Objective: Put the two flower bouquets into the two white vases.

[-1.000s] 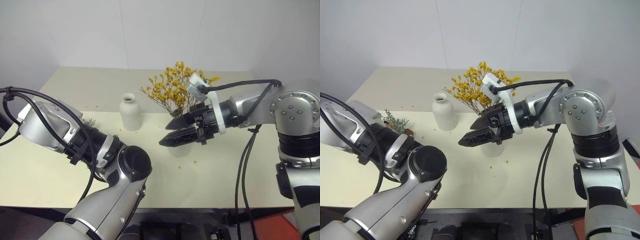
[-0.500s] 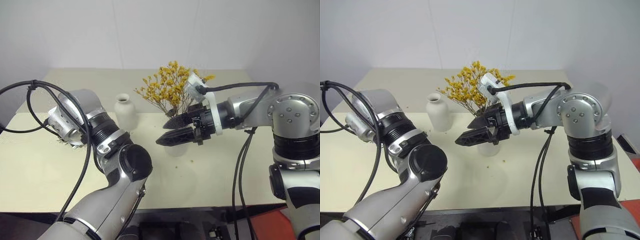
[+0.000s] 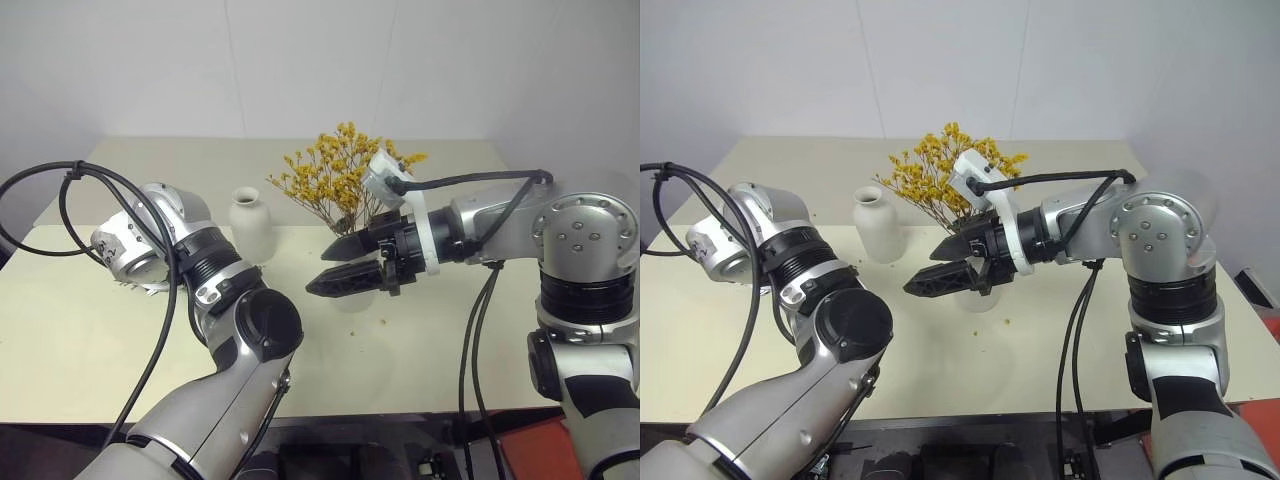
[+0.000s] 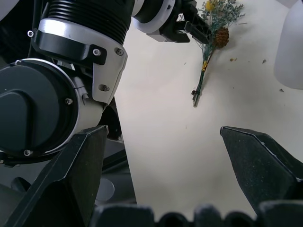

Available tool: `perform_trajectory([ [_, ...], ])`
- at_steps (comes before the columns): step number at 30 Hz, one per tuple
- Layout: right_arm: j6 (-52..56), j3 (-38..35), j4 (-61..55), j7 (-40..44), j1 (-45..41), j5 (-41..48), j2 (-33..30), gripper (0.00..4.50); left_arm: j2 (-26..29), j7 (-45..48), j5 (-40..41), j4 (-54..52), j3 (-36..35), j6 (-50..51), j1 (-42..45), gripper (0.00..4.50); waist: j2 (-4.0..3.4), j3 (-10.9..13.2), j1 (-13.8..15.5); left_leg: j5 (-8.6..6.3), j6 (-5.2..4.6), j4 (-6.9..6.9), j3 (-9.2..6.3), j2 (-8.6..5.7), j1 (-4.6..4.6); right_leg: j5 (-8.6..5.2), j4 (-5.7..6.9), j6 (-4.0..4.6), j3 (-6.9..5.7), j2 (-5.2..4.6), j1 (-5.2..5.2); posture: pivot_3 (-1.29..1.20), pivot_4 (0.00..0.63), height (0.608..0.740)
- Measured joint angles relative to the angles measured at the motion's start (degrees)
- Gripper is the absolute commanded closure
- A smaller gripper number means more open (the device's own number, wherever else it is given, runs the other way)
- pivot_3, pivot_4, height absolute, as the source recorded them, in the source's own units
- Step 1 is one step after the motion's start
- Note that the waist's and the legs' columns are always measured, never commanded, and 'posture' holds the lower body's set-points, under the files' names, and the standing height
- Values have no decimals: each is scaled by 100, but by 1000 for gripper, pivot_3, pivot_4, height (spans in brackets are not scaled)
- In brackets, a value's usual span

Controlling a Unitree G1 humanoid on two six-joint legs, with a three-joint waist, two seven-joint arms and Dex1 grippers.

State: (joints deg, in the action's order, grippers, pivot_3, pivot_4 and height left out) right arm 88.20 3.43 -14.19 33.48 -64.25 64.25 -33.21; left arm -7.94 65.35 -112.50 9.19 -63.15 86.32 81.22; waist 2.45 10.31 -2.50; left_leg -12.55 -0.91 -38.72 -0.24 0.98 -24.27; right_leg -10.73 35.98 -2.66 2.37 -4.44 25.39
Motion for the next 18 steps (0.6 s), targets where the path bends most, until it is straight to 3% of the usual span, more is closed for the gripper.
perform_trajectory([
  [18, 360, -296, -34, -323, 56, 4, 132, 34, 164, 286, 44, 591, 96, 5, -649, 1719, 0, 0, 0, 0, 0, -1, -3, 1, 0, 2, 12, 3, 0, 0, 5, 0, 150, 740],
])
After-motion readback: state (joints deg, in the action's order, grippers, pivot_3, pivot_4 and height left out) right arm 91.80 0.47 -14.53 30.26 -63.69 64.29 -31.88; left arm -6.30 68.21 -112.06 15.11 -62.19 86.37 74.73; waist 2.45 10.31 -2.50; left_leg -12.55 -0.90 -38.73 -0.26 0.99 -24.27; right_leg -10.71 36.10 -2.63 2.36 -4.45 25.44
